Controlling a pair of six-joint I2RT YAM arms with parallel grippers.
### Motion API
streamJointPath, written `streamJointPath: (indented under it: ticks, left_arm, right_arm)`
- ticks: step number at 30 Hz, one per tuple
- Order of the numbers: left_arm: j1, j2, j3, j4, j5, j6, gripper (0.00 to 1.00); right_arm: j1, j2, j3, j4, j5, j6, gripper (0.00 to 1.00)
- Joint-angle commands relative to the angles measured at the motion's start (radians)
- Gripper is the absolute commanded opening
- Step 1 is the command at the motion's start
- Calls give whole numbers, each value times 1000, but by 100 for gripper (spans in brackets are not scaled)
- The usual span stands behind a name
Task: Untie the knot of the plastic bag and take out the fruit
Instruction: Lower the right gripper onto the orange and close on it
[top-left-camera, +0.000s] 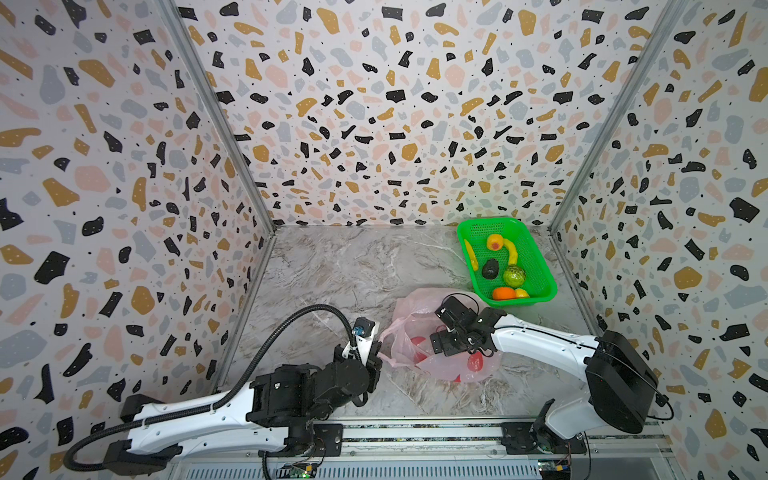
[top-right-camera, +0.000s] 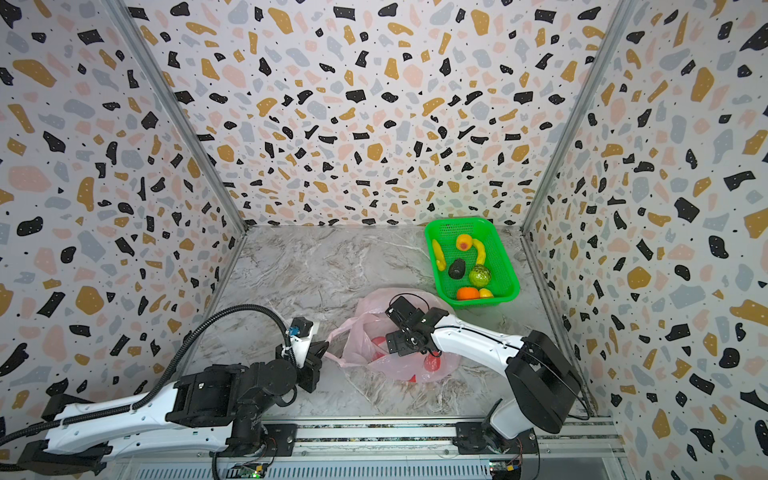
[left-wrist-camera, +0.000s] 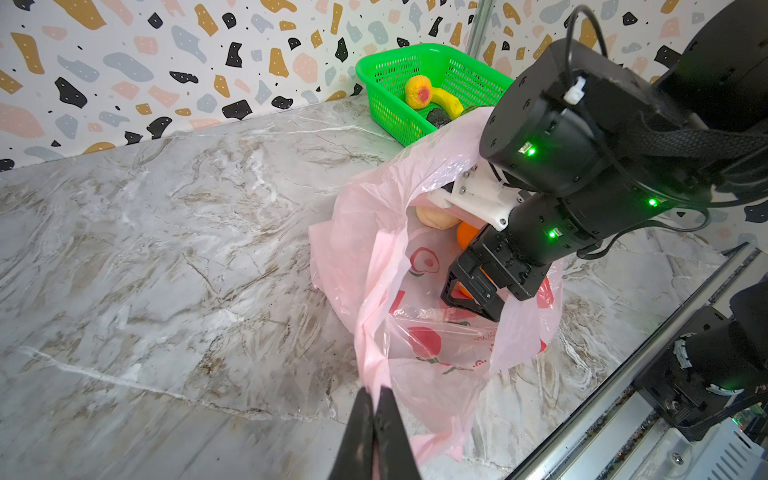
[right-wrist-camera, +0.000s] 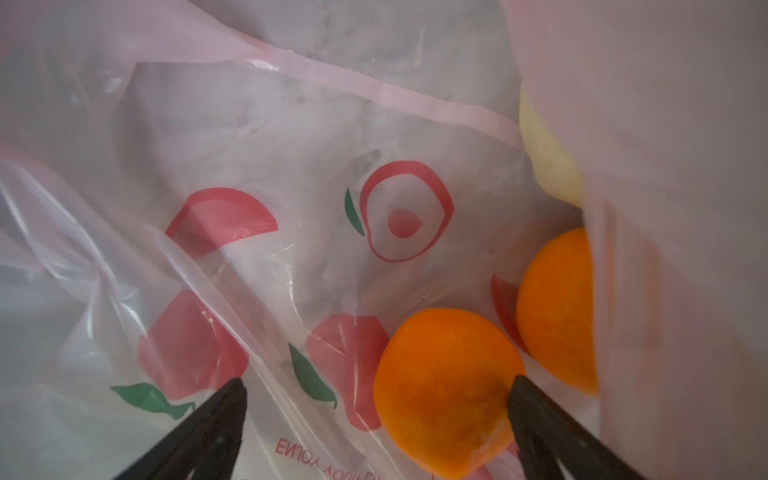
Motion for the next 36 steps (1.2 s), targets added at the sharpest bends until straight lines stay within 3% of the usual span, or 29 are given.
streamJointPath:
  ticks: [1,7,13,20,23,27,36]
  left_arm:
    - [-3,0,-5,23,-6,15,0]
    - [-4,8,-11,34,3,19,0]
    - [-3,22,-2,39,6,25,0]
    - [-3,38,18,35,6,36,0]
    - [-4,64,23,91,47,65,0]
    - [-4,100,45,177,115,141,0]
    - [-4,95,26,229,140,185,0]
  right_arm:
    - [11,-23,-42,-37,-37,40,95]
    - [15,-18,-90,-23,-76,49,97]
    - [34,8,-67,-39,-41,35,99]
    - [79,-15,-13,-217,-4,55,99]
    - [73,-39,-89,-182,-19,74,99]
    - [77,-48,-77,-230,56,92,99]
    - [63,-21,-184,-66,-27,79,97]
